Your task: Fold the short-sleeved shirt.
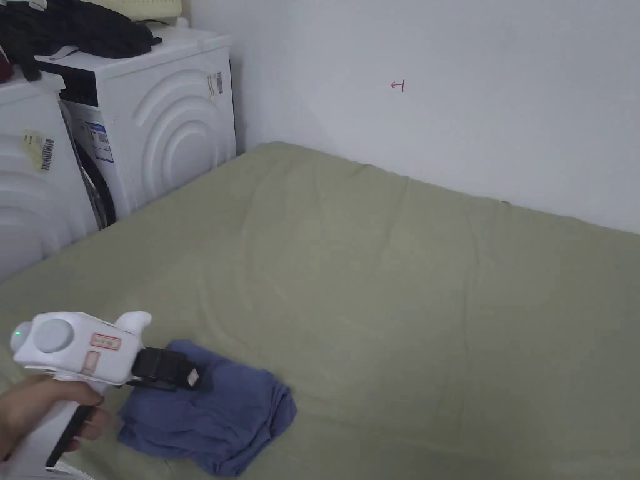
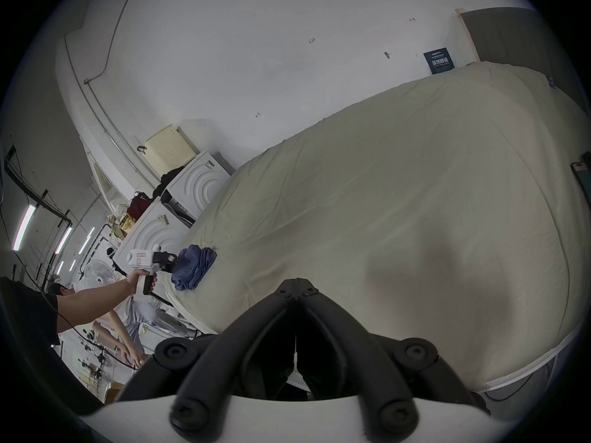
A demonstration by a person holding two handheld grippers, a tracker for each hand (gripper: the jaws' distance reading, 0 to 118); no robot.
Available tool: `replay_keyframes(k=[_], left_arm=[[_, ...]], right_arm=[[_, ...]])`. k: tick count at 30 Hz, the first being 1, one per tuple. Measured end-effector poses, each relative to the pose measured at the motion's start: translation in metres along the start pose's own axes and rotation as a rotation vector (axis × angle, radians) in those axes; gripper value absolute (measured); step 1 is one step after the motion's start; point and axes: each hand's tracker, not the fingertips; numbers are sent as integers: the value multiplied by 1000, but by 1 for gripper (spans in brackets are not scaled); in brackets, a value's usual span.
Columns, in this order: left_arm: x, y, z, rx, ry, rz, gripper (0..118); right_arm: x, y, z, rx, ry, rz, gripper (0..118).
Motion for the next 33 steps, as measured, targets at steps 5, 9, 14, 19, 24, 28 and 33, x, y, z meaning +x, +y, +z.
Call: replay_keyframes(k=[5, 9, 14, 19, 24, 28, 33], left_arm=[[-1, -2, 67, 94, 258, 6, 108], [41, -19, 93, 172, 458, -51, 14], [172, -62, 97, 467, 463, -284, 11], [343, -99, 117, 935, 359, -522, 11], [454, -107, 133, 1076, 210, -596, 11], [497, -125, 125, 1109, 215, -637, 11], [506, -160, 110, 1070, 267, -633, 11]], right_arm=[[-10, 5, 6, 17, 17, 32, 1], [-27, 10, 19, 65, -65, 87, 1], [-45, 26, 46, 155, -154, 135, 1], [-80, 74, 83, 281, -257, 330, 1], [-134, 116, 133, 530, -343, 545, 1], [-152, 115, 159, 663, -357, 535, 1], [-146, 96, 169, 662, -448, 555, 1]])
